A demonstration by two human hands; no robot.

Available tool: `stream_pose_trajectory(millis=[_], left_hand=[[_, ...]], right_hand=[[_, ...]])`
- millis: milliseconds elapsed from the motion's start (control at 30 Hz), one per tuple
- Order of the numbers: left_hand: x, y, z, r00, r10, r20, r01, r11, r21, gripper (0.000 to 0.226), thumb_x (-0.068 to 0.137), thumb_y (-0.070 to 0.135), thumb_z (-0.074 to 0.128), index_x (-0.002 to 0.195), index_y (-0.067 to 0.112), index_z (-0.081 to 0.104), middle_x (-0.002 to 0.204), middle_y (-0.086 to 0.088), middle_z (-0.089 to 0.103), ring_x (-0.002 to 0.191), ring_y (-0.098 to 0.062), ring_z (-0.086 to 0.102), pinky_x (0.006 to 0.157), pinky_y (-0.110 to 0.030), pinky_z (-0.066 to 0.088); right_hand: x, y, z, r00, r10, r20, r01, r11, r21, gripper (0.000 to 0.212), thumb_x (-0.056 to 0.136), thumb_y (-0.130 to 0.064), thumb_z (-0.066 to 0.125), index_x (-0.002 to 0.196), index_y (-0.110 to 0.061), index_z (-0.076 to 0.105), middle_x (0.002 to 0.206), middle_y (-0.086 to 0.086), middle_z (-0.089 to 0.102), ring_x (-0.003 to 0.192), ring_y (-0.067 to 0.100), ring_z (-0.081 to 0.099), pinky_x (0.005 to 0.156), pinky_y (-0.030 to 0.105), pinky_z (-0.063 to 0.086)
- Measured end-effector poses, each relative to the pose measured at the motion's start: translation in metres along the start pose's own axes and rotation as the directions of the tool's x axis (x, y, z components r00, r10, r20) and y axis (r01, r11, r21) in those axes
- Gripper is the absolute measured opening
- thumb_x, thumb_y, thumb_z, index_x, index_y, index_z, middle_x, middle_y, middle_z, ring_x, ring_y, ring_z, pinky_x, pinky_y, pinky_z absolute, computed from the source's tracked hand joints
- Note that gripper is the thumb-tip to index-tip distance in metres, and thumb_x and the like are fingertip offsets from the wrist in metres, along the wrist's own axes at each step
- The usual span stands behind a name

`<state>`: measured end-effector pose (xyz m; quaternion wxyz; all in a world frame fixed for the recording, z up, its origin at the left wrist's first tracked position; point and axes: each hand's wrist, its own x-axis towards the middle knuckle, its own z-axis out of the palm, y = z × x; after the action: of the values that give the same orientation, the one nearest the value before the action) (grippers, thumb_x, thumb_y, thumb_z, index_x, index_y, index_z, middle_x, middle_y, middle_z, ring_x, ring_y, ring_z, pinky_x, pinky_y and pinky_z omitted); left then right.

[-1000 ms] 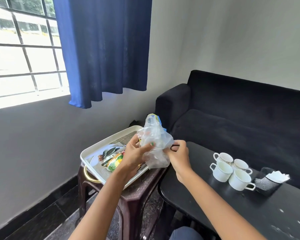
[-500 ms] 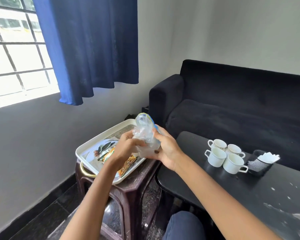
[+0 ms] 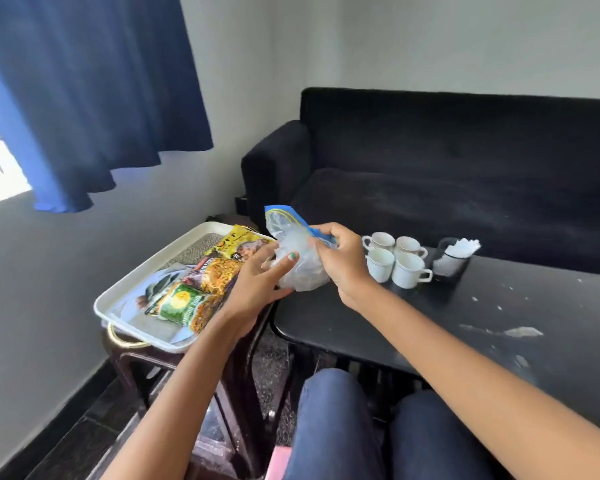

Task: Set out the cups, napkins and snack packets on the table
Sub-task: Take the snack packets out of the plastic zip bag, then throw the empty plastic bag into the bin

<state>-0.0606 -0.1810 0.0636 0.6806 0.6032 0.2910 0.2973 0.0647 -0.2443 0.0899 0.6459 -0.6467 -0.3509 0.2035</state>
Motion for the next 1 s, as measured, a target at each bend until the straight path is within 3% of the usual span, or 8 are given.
stream_pose_trajectory(millis=[133,233,400,500,700,767,867,1000], left_hand=[[-0.003,-0.006,0.031,0.993,0.055,-0.106,-0.059,0.998,-0.039,0.018,0.087,0.012,0.067,0.103,0.018,0.060,0.077,0.007,0.074,0.070,-0.007,0.070,0.060,-0.025,0.056],[-0.005,-0.011,0.061,0.985,0.094,-0.146,-0.096,0.995,-0.001,0.016,0.087,0.007,0.066,0.091,0.020,0.058,0.064,0.006,0.071,0.058,-0.005,0.066,0.054,-0.024,0.054],[-0.001,-0.023,0.110,0.962,0.171,-0.211,-0.152,0.983,0.105,0.019,0.084,0.007,0.068,0.083,0.024,0.061,0.061,0.002,0.065,0.063,-0.017,0.056,0.064,-0.033,0.047],[0.002,-0.031,0.148,0.960,0.205,-0.190,-0.174,0.970,0.168,0.019,0.082,0.008,0.070,0.082,0.026,0.063,0.054,0.011,0.061,0.056,-0.009,0.052,0.063,-0.029,0.045],[0.002,-0.049,0.248,0.972,0.223,-0.069,-0.194,0.938,0.286,0.016,0.082,0.020,0.069,0.097,0.025,0.064,0.081,0.003,0.066,0.069,-0.013,0.059,0.067,-0.029,0.050],[-0.003,-0.056,0.282,0.973,0.231,-0.022,-0.212,0.926,0.313,0.016,0.082,0.022,0.070,0.096,0.028,0.063,0.081,0.012,0.064,0.072,-0.008,0.059,0.068,-0.025,0.049],[-0.014,-0.070,0.328,0.970,0.234,0.069,-0.244,0.918,0.314,0.017,0.083,0.021,0.069,0.099,0.026,0.065,0.089,0.007,0.068,0.083,-0.011,0.063,0.078,-0.030,0.052],[-0.037,-0.097,0.380,0.938,0.295,0.183,-0.343,0.871,0.353,0.020,0.086,0.019,0.065,0.106,0.023,0.064,0.099,0.012,0.068,0.088,-0.008,0.061,0.072,-0.006,0.042]], right_hand=[[-0.012,0.006,-0.030,0.999,-0.034,-0.008,0.034,0.999,-0.008,0.028,0.085,-0.002,0.058,0.075,-0.028,0.061,0.090,-0.011,0.065,0.089,0.009,0.059,0.083,0.024,0.049],[-0.019,0.012,-0.057,0.999,-0.037,0.005,0.037,0.999,-0.029,0.021,0.087,-0.005,0.057,0.080,-0.024,0.060,0.100,-0.005,0.066,0.094,0.013,0.060,0.085,0.029,0.049],[-0.021,0.017,-0.117,0.990,0.062,0.128,-0.056,0.997,-0.050,0.026,0.083,-0.002,0.056,0.093,-0.025,0.063,0.098,-0.012,0.062,0.092,0.009,0.058,0.082,0.022,0.048],[-0.027,0.019,-0.162,0.983,0.111,0.147,-0.104,0.993,-0.056,0.032,0.082,-0.003,0.061,0.096,-0.031,0.064,0.095,-0.015,0.063,0.086,0.003,0.060,0.073,0.011,0.048],[-0.052,0.023,-0.265,0.969,0.241,0.052,-0.237,0.969,-0.072,0.044,0.082,-0.007,0.064,0.123,-0.023,0.060,0.106,-0.006,0.067,0.093,0.010,0.065,0.083,0.030,0.055],[-0.065,0.025,-0.300,0.965,0.261,0.024,-0.258,0.963,-0.079,0.044,0.082,-0.007,0.065,0.122,-0.025,0.061,0.102,-0.009,0.067,0.091,0.008,0.065,0.079,0.028,0.057],[-0.087,0.031,-0.343,0.967,0.235,-0.096,-0.246,0.961,-0.131,0.041,0.078,-0.005,0.071,0.113,-0.025,0.063,0.095,-0.015,0.062,0.089,0.007,0.062,0.084,0.038,0.057],[-0.117,0.049,-0.386,0.954,0.134,-0.267,-0.197,0.954,-0.225,0.036,0.074,-0.003,0.075,0.103,-0.021,0.066,0.098,-0.011,0.065,0.094,0.022,0.063,0.088,0.045,0.053]])
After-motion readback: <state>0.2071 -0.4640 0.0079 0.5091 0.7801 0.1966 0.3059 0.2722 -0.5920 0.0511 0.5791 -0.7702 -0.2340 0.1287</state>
